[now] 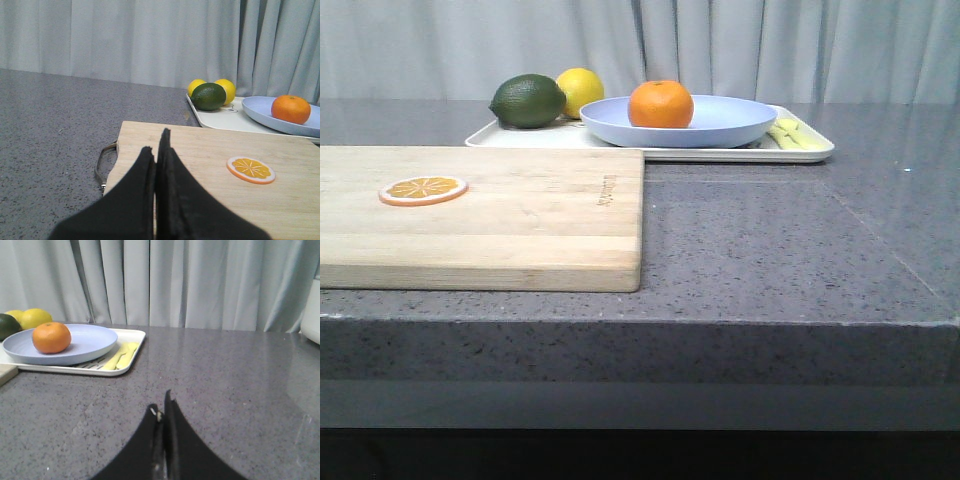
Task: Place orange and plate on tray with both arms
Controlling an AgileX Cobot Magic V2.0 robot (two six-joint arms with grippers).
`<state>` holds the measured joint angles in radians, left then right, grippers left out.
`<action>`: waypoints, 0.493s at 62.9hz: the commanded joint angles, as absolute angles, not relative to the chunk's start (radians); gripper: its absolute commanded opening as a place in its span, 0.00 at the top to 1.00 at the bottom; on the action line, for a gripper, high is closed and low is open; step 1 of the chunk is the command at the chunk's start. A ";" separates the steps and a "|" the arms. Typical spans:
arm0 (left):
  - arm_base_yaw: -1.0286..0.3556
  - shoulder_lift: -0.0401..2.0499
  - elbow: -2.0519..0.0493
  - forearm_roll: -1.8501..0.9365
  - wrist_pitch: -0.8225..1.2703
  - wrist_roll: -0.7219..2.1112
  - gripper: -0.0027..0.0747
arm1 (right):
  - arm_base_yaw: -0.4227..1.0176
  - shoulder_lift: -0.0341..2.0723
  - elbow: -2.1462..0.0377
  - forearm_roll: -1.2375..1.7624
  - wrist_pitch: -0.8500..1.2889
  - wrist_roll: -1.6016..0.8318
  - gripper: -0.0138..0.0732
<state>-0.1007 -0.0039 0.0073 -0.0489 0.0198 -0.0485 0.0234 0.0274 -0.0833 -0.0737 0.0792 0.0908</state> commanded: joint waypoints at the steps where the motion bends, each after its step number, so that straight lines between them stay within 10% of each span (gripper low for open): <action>1: -0.099 -0.024 0.035 -0.056 -0.063 -0.057 0.99 | 0.016 0.011 -0.065 -0.066 -0.017 0.080 0.92; 31: -0.099 -0.024 0.035 -0.056 -0.063 -0.057 0.99 | 0.014 -0.030 0.002 -0.066 -0.006 0.080 0.92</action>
<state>-0.1007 -0.0039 0.0073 -0.0489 0.0198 -0.0485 0.0210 -0.0093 0.0268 -0.0719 0.0751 0.0908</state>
